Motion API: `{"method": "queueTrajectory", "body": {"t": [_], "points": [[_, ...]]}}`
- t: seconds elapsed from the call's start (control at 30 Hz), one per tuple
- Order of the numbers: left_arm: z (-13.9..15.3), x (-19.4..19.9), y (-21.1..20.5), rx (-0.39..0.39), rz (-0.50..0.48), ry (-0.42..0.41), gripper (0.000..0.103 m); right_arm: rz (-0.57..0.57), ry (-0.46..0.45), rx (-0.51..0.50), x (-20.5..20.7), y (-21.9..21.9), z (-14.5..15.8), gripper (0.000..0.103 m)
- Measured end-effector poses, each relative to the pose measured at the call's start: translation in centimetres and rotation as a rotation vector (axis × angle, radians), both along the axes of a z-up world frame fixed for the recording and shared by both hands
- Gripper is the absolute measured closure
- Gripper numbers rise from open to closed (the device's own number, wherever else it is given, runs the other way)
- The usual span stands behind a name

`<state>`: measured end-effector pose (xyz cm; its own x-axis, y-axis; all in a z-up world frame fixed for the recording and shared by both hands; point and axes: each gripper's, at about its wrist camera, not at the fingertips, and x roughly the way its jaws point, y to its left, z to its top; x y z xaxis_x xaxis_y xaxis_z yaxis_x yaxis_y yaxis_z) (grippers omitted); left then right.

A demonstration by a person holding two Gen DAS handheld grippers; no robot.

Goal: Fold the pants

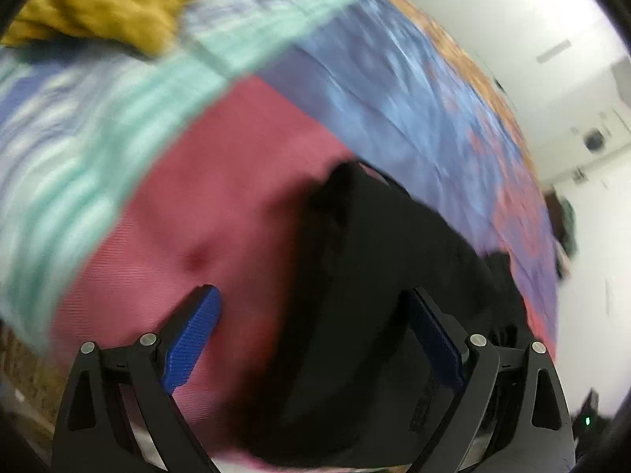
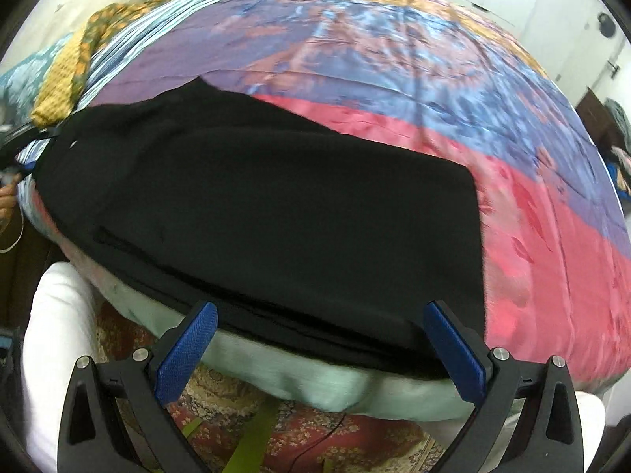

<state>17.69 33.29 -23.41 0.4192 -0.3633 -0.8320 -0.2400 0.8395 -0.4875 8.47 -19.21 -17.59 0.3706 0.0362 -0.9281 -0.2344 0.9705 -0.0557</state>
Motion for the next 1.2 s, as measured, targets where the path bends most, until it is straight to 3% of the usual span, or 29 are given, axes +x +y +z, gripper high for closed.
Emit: {"method": "queueTrajectory", "body": {"t": [0.1,0.2,0.3,0.37,0.47,0.53,0.7,0.93,1.07,1.2], "points": [[-0.3,0.2,-2.3,-0.02,-0.102,0.003,0.008,0.02,0.008,-0.012,-0.3,0.7,-0.1,0.0],[0.0,0.2,-3.5,0.057,-0.157,0.006,0.008,0.016,0.018,-0.01,-0.5,1.0,-0.3,0.0],[0.2,-0.3,-2.8,0.022,-0.118,0.001,0.032,0.024,0.02,-0.012,-0.3,1.3,-0.4,0.0],[0.4,-0.8,-2.4,0.006,-0.102,-0.008,0.057,0.035,0.012,-0.013,-0.4,1.5,-0.3,0.0],[1.7,-1.5,-2.6,0.02,-0.082,-0.028,0.074,0.038,0.002,-0.005,-0.5,1.4,-0.2,0.0],[3.2,-1.8,-3.1,0.026,-0.063,-0.043,0.078,0.025,-0.001,0.002,-0.4,1.0,-0.2,0.0],[7.3,-2.2,-4.4,-0.002,0.001,-0.065,0.081,-0.025,-0.026,0.03,-0.4,-0.5,0.2,0.0],[16.0,-3.6,-12.3,0.019,-0.104,-0.19,0.083,-0.079,-0.07,0.065,-0.6,-2.6,0.4,0.0],[19.1,-3.8,-20.6,0.118,-0.195,-0.233,0.083,-0.123,-0.079,0.083,-0.9,-4.2,0.0,0.0],[18.8,-3.8,-29.0,0.255,-0.287,-0.238,0.082,-0.171,-0.099,0.1,-1.4,-6.0,0.1,0.0]]}}
